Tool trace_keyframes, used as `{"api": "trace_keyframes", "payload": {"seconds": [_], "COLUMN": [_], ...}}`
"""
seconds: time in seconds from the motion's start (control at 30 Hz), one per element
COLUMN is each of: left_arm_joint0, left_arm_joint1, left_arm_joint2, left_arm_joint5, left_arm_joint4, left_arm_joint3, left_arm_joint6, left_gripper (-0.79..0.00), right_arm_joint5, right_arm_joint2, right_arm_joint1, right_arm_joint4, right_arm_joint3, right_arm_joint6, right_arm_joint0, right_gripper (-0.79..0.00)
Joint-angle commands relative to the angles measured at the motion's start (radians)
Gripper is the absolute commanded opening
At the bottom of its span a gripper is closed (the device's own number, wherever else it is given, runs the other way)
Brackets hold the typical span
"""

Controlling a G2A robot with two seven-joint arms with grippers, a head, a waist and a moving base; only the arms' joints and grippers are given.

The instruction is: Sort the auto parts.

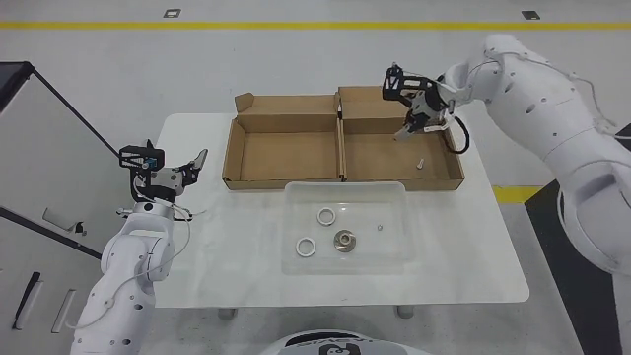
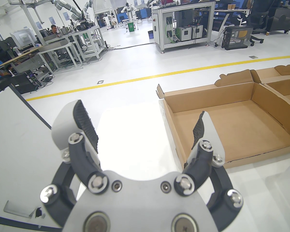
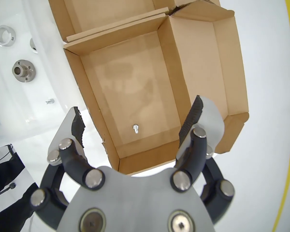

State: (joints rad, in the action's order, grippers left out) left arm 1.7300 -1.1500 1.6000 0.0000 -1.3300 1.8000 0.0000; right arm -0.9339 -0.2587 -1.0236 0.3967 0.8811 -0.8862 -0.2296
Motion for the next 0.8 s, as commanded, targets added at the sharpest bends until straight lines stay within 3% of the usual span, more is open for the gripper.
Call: {"api": "trace_keyframes", "payload": {"seconds": [0.0, 0.2, 0.37, 0.57, 0.77], "left_arm_joint0": [0.000, 0.000, 0.000, 0.000, 0.000], "left_arm_joint1": [0.000, 0.000, 0.000, 0.000, 0.000], "left_arm_joint2": [0.000, 0.000, 0.000, 0.000, 0.000], "left_arm_joint5": [0.000, 0.000, 0.000, 0.000, 0.000], "left_arm_joint4": [0.000, 0.000, 0.000, 0.000, 0.000], "left_arm_joint3": [0.000, 0.000, 0.000, 0.000, 0.000], "left_arm_joint6": [0.000, 0.000, 0.000, 0.000, 0.000], "left_gripper": [0.000, 0.000, 0.000, 0.000, 0.000], "right_arm_joint5": [0.034, 0.162, 0.247, 0.305, 0.324], "right_arm_joint2": [-0.001, -0.007, -0.005, 0.030, 0.089], "right_arm_joint1": [0.048, 0.186, 0.268, 0.317, 0.324], "right_arm_joint4": [-0.028, -0.114, -0.158, -0.173, -0.178], "right_arm_joint3": [0.121, 0.435, 0.630, 0.778, 0.828], "right_arm_joint6": [-0.034, -0.162, -0.247, -0.305, -0.324], "right_arm_joint0": [-0.010, -0.026, -0.024, 0.008, 0.063], "right_gripper": [0.000, 0.000, 0.000, 0.000, 0.000]}}
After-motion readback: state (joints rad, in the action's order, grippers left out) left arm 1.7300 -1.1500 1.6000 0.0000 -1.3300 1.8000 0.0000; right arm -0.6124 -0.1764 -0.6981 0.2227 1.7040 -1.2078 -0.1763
